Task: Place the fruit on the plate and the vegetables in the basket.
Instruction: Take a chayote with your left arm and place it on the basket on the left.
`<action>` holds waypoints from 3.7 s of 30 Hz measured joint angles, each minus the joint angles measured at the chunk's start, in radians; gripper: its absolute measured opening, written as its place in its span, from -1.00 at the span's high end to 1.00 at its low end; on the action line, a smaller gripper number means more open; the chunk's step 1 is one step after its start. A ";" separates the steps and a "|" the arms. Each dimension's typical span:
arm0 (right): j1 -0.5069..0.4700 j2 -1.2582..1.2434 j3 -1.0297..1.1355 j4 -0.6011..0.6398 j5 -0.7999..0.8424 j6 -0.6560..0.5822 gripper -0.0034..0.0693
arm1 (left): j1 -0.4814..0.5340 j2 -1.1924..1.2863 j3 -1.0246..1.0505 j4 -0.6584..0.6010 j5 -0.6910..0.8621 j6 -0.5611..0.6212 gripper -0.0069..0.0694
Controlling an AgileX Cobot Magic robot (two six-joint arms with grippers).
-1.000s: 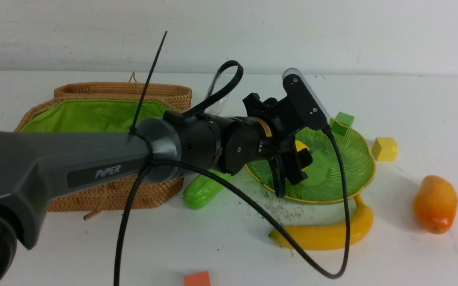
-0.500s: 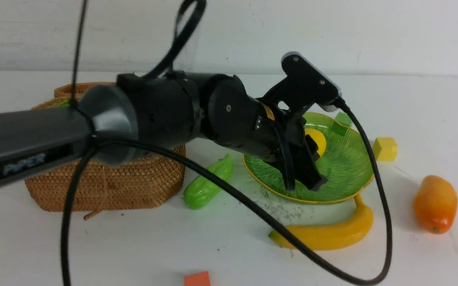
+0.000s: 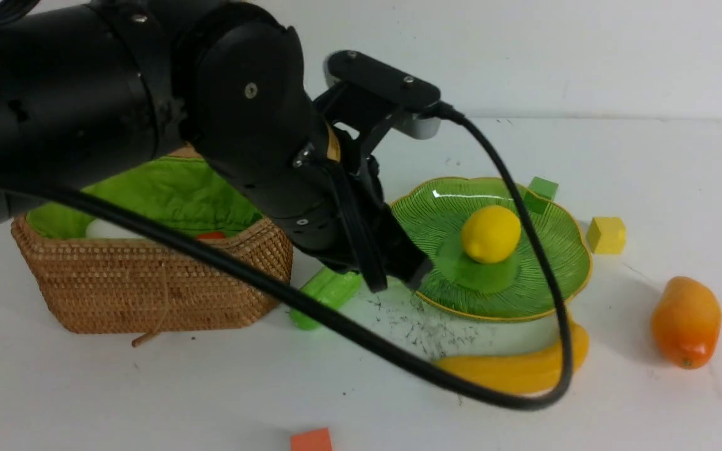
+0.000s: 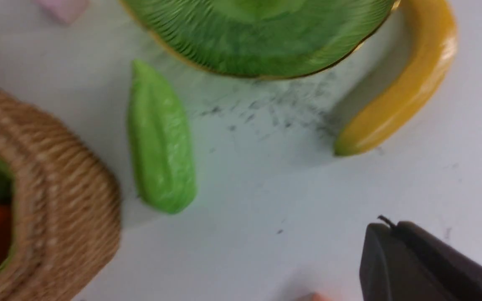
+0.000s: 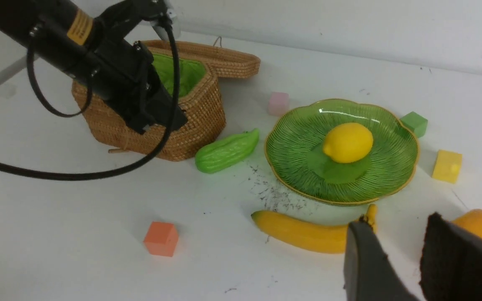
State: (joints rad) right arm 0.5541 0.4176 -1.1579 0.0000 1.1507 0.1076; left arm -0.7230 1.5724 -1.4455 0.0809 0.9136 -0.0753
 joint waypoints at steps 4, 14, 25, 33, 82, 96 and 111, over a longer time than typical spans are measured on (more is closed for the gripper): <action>0.000 0.000 0.000 0.022 -0.028 0.000 0.31 | 0.001 0.012 0.000 0.118 0.061 -0.077 0.85; 0.000 0.005 0.000 0.116 -0.010 -0.051 0.31 | 0.037 0.152 0.000 0.165 0.012 -0.104 0.49; 0.000 0.057 0.000 0.143 0.025 -0.083 0.31 | 0.079 0.250 -0.001 0.195 -0.177 -0.104 -0.49; 0.000 0.079 0.000 0.157 0.026 -0.083 0.30 | 0.079 0.343 -0.001 0.292 -0.204 -0.105 -0.55; 0.000 0.079 0.000 0.166 0.048 -0.126 0.29 | 0.046 0.319 -0.002 0.355 -0.146 -0.108 -0.19; 0.000 0.079 0.000 0.171 -0.093 -0.216 0.29 | 0.037 0.015 -0.002 0.468 0.017 0.212 -0.19; 0.000 0.079 0.000 0.163 -0.222 -0.240 0.26 | 0.435 0.000 -0.002 0.436 0.013 0.688 -0.19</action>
State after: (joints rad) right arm 0.5541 0.4971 -1.1579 0.1629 0.9286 -0.1321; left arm -0.2878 1.5719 -1.4474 0.5167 0.9270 0.6128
